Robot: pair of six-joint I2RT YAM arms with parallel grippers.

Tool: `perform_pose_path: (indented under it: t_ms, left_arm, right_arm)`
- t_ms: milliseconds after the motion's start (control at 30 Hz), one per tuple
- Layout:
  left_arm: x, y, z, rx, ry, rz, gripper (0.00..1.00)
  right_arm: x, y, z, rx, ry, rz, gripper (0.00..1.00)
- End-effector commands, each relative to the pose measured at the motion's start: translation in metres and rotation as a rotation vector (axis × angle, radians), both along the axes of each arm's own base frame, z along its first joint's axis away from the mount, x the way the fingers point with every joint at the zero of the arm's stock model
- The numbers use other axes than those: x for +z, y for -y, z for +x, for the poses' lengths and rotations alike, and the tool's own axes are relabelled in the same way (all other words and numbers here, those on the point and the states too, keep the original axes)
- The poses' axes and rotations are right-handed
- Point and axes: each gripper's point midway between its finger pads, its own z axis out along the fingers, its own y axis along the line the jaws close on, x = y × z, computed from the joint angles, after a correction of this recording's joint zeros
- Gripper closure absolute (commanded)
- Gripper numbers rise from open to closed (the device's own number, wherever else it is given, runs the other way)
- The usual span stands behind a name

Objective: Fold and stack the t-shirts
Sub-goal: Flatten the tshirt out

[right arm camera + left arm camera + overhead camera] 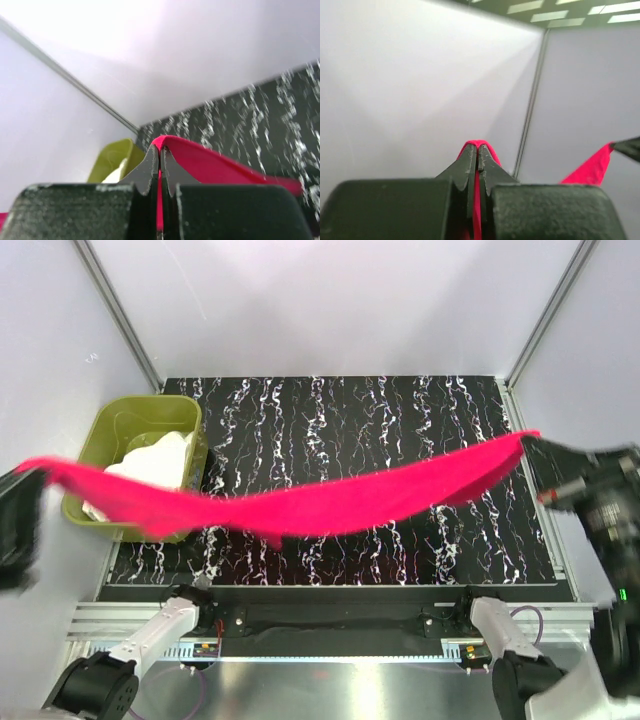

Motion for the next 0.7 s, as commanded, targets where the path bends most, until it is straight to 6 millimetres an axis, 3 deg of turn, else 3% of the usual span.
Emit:
perform_pose_path:
  t_ms: [0,67,100,133,167,200,233,267,300,367,400,433,467,500,533,567,600,633,667]
  left_arm:
    - [0.029,0.008,-0.023,-0.091,0.085,-0.016,1.0]
    - [0.029,0.014,-0.009,-0.1,0.054,-0.009,1.0]
    - [0.031,0.016,-0.001,-0.1,0.063,-0.013,1.0]
    - [0.013,0.025,0.025,-0.103,-0.006,0.001,1.0]
    - [0.006,0.03,0.041,-0.106,-0.028,0.002,1.0]
    - [0.01,0.033,0.054,-0.102,-0.003,-0.01,1.0]
    - [-0.014,0.044,0.094,-0.096,-0.093,0.006,1.0]
    - [-0.024,0.049,0.116,-0.088,-0.123,0.02,1.0]
    - [-0.035,0.059,0.152,-0.077,-0.167,0.039,1.0]
    - [-0.079,0.071,0.211,-0.041,-0.282,0.104,1.0]
    - [-0.113,0.078,0.257,-0.002,-0.361,0.13,1.0]
    - [-0.13,0.082,0.28,0.015,-0.401,0.155,1.0]
    - [-0.146,0.083,0.303,0.041,-0.426,0.202,1.0]
    - [-0.185,0.09,0.345,0.059,-0.527,0.237,1.0]
    - [-0.193,0.093,0.364,0.055,-0.549,0.244,1.0]
    - [-0.207,0.097,0.382,0.046,-0.57,0.269,1.0]
    - [-0.245,0.102,0.42,0.058,-0.64,0.288,1.0]
    - [-0.254,0.104,0.437,0.056,-0.656,0.284,1.0]
    - [-0.271,0.099,0.456,0.074,-0.687,0.285,1.0]
  right_arm:
    - [0.023,-0.012,-0.021,0.053,0.101,-0.015,1.0]
    - [0.015,-0.01,-0.019,0.043,0.069,-0.001,1.0]
    - [0.0,-0.004,-0.008,0.018,0.024,0.007,1.0]
    - [-0.003,-0.001,0.0,0.007,0.019,0.016,1.0]
    - [-0.007,0.006,0.01,-0.031,0.009,0.018,1.0]
    - [-0.026,0.014,0.032,-0.055,-0.052,0.03,1.0]
    - [-0.028,0.02,0.045,-0.081,-0.058,0.037,1.0]
    - [-0.051,0.03,0.072,-0.115,-0.129,0.038,1.0]
    - [-0.06,0.034,0.087,-0.127,-0.16,0.054,1.0]
    - [-0.081,0.045,0.117,-0.166,-0.226,0.055,1.0]
    - [-0.113,0.05,0.145,-0.177,-0.344,0.09,1.0]
    - [-0.126,0.055,0.159,-0.198,-0.402,0.102,1.0]
    - [-0.149,0.06,0.185,-0.205,-0.48,0.107,1.0]
    - [-0.163,0.065,0.199,-0.223,-0.518,0.101,1.0]
    - [-0.181,0.073,0.21,-0.258,-0.579,0.107,1.0]
    - [-0.215,0.086,0.233,-0.31,-0.678,0.092,1.0]
    - [-0.232,0.09,0.246,-0.309,-0.713,0.063,1.0]
    - [-0.245,0.096,0.261,-0.325,-0.732,0.073,1.0]
    - [-0.276,0.1,0.283,-0.322,-0.799,0.087,1.0]
